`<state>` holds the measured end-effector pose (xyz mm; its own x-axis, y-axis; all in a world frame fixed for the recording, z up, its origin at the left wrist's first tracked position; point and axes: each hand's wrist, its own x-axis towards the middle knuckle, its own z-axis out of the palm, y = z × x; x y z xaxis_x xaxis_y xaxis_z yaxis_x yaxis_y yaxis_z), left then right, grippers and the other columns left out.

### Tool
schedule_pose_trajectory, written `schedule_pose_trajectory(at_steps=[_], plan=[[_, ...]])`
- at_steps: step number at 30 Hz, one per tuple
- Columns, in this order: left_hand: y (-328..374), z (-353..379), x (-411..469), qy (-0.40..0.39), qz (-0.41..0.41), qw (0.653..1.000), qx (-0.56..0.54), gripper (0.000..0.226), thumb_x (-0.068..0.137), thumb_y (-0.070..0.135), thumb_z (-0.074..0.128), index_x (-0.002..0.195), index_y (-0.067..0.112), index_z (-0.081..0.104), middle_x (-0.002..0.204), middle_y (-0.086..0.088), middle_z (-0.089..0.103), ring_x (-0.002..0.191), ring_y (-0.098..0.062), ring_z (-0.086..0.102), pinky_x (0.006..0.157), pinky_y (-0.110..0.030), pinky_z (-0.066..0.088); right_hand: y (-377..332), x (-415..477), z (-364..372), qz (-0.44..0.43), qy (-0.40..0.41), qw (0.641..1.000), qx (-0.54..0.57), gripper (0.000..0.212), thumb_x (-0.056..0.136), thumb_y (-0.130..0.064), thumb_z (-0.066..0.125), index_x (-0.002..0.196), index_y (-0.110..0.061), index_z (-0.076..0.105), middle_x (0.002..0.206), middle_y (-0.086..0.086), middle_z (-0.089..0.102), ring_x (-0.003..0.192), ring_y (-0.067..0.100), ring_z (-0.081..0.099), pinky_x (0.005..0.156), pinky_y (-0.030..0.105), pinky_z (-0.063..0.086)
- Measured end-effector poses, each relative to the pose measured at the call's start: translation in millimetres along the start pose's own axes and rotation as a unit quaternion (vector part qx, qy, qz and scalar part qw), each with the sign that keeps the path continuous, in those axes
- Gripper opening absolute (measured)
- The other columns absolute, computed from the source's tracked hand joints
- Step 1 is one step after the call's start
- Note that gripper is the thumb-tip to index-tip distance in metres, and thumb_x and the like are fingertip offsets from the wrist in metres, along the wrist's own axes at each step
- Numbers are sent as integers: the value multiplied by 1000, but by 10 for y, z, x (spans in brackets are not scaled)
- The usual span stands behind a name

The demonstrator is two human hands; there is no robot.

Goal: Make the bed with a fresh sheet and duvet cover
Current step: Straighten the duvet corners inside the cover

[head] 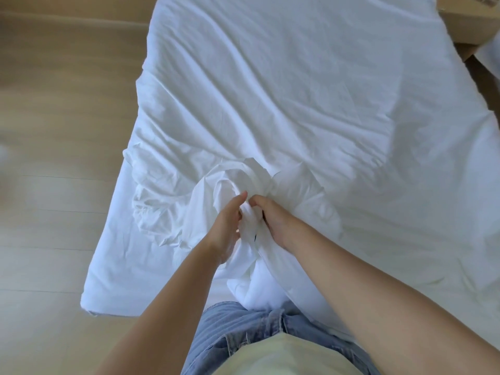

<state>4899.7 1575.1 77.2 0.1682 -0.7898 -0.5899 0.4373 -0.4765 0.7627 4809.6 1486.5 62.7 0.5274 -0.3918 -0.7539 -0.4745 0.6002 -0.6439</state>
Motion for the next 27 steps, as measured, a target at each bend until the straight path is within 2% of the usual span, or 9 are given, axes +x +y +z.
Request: schedule_pose_trajectory(at_steps=[2,4,7,11,14,17,21,25,27], plan=[[7,-21,9,-7,-6,1000,2,57,88,65,35,129,29,54,126,10,61,118,-3,54,103,-30,38,-1,63,-7,7,-11,999,53,28,86,-27,48,83,-12,70,79,8,68,73,23,63,69,30,50],[-2,3,16,20,-1,999,36,55,90,65,31,122,27,54,125,13,58,112,5,52,91,-19,39,13,86,-22,13,-35,995,89,33,91,-28,47,100,-7,71,96,11,69,84,23,66,71,30,52],[-26,23,44,55,18,996,68,43,95,54,28,100,19,54,109,8,55,95,4,49,81,-9,36,51,85,-18,15,-54,994,99,31,94,-33,51,99,-10,71,97,9,69,89,21,66,78,31,53],[0,-85,60,27,4,999,-26,42,83,25,36,105,19,70,102,-5,68,91,-12,59,88,-30,45,75,89,-51,5,-52,986,156,29,96,-24,47,92,-8,71,95,14,68,89,26,65,84,37,51],[-72,-99,137,171,19,985,-5,32,84,5,43,94,21,68,83,-2,62,76,-16,53,78,-34,44,98,94,-73,10,-50,981,189,27,96,-15,44,103,-3,66,101,17,66,94,28,63,85,38,51],[-173,-8,181,254,29,967,0,8,89,16,60,81,17,60,73,4,54,65,-12,48,64,-26,41,118,74,-77,10,-51,984,170,33,94,-13,43,118,2,61,107,18,64,98,28,62,85,36,52],[-241,-6,235,321,-1,945,63,15,88,23,61,78,15,52,72,4,50,65,-13,47,61,-24,41,173,86,-90,16,-55,984,166,38,91,-15,49,121,4,60,118,22,61,107,32,61,93,38,50],[-192,-40,260,260,-76,947,172,38,93,35,52,66,9,49,63,-5,48,62,-21,47,59,-32,45,197,83,-113,23,-49,982,183,30,90,-14,45,100,1,68,109,22,64,105,36,60,99,45,46],[-180,-25,251,216,-110,964,109,37,94,36,50,87,2,63,77,-12,59,70,-24,56,63,-33,53,180,56,-136,25,-50,980,188,29,90,-13,43,93,1,68,98,21,66,94,35,63,89,44,50]])
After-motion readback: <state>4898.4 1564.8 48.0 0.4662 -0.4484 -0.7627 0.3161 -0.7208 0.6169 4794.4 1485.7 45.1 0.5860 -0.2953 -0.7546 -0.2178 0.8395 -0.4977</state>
